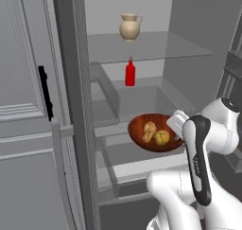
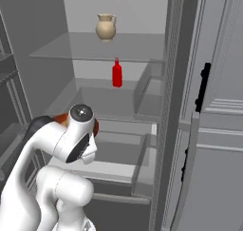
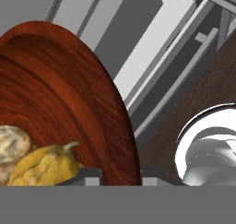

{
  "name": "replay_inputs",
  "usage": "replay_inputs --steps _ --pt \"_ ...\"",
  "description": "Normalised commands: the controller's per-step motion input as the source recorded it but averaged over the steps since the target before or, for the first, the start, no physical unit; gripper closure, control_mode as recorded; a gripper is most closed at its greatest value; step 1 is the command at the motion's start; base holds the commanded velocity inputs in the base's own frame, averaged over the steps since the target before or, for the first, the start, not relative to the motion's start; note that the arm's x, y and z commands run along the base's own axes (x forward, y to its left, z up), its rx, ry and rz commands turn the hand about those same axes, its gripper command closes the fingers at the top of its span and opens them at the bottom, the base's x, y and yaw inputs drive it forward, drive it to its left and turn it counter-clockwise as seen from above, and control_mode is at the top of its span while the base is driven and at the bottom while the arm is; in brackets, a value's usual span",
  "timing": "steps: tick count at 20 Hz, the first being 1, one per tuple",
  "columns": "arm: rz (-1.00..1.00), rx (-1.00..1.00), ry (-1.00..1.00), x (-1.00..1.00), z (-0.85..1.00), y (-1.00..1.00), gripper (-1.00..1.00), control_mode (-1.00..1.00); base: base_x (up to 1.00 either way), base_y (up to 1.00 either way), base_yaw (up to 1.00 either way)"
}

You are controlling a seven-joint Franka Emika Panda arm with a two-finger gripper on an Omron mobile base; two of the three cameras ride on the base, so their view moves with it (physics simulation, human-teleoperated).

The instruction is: Pick the chicken drumstick and squash from their plates and place them in the bowl. Then put the bowl in the fridge.

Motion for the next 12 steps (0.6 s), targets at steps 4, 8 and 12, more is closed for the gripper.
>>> replay_inputs --steps 4,8,12 --pt "0.0 0.0 0.0 0.0 0.0 0.0 1.0 1.0 0.04 -0.01 0.01" --pt "0.0 0.0 0.0 0.0 0.0 0.0 1.0 -1.0 0.0 0.0 0.0" --pt "-0.08 0.0 -0.05 0.29 -0.01 -0.01 1.0 -1.0 0.0 0.0 0.0"
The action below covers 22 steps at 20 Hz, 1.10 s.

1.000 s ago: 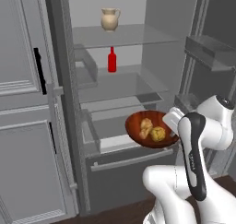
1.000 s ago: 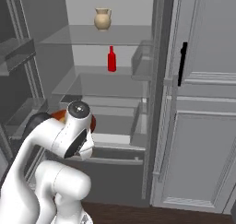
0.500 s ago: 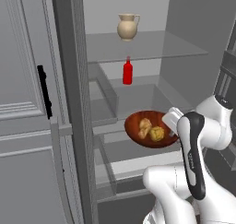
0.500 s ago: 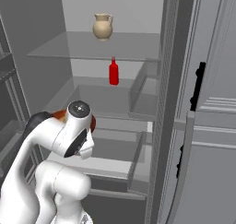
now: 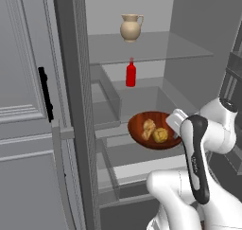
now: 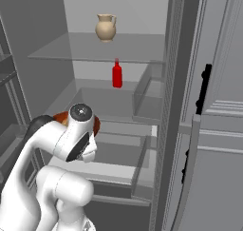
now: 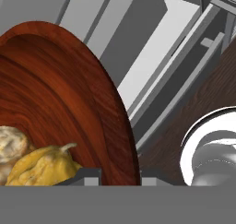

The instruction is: Pick the chicken drumstick and squash from their plates and place them in the bowl. Then put the bowl in the fridge.

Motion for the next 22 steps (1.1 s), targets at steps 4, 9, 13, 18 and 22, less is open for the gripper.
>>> replay_inputs --steps 4,9,13,18,22 --pt "-0.2 0.0 -0.09 0.91 0.0 0.0 1.0 -1.0 0.0 0.0 0.0" --pt "-0.15 0.01 0.0 1.0 0.0 0.01 1.0 -1.0 0.0 0.0 0.0" --pt "0.0 0.03 0.03 1.0 0.0 0.01 1.0 -1.0 0.0 0.0 0.0" --pt "0.0 0.01 0.05 0.96 0.0 0.22 1.0 -1.0 0.0 0.0 0.0" --pt "0.0 0.0 0.15 0.97 0.0 0.2 1.0 -1.0 0.0 0.0 0.0"
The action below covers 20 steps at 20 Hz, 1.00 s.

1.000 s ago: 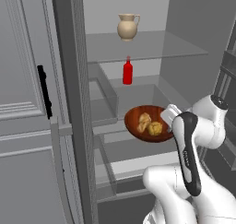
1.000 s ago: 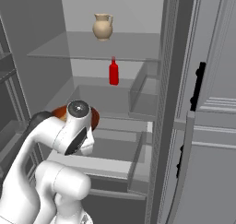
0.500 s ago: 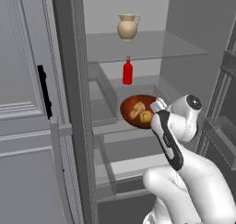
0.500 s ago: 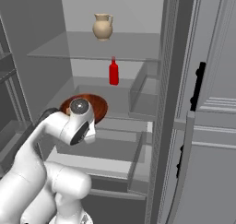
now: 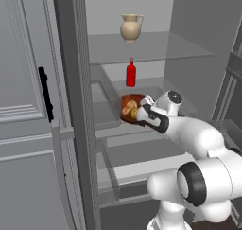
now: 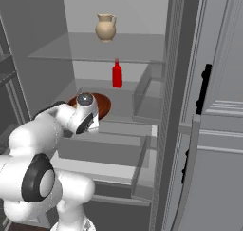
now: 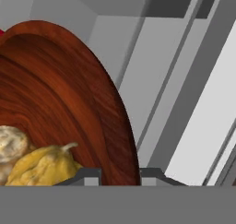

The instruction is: Pick the chicken drumstick and squash from their plates and place them in the bowl. Then put the bowl in the fridge.

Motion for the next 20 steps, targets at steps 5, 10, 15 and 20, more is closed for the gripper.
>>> replay_inputs --steps 5,10,15,20 --pt "0.0 0.0 0.11 0.84 0.0 0.06 1.0 -1.0 0.0 0.0 0.0" --pt "0.0 0.0 0.13 0.41 -0.04 0.01 1.0 -1.0 0.0 0.0 0.0" --pt "0.0 0.0 0.03 0.29 -0.2 0.02 1.0 -1.0 0.0 0.0 0.0" --pt "0.0 0.0 0.01 0.42 -0.05 0.13 1.0 -1.0 0.0 0.0 0.0"
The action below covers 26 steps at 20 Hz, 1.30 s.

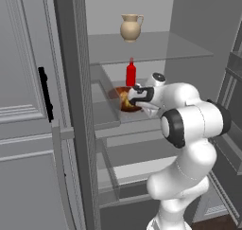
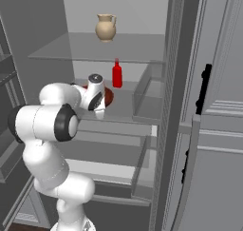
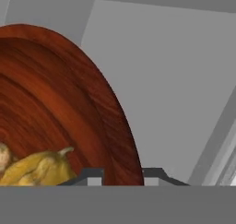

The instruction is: Pick the chicken drumstick and squash from their plates and place them in the bowl. Then put the bowl in the fridge.

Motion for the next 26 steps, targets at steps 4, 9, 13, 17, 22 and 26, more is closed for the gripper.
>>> replay_inputs --steps 4,9,13,17,22,26 --pt "0.0 0.0 0.0 0.34 -0.03 0.22 1.0 -1.0 0.0 0.0 0.0" --pt "0.0 0.0 -0.01 0.01 -0.13 0.07 -1.0 -1.0 0.0 0.0 0.0" --pt "0.0 0.0 -0.07 -0.55 0.16 0.0 -1.0 -1.0 0.0 0.0 0.0" --pt "0.0 -0.02 -0.11 -0.97 0.21 -0.02 -1.0 -1.0 0.0 0.0 0.0" --pt "0.16 -0.04 -0.02 -1.0 0.46 -0.15 -1.0 -1.0 0.0 0.0 0.0" --pt "0.19 -0.11 0.0 -1.0 0.76 -0.11 -1.0 -1.0 0.0 0.0 0.0"
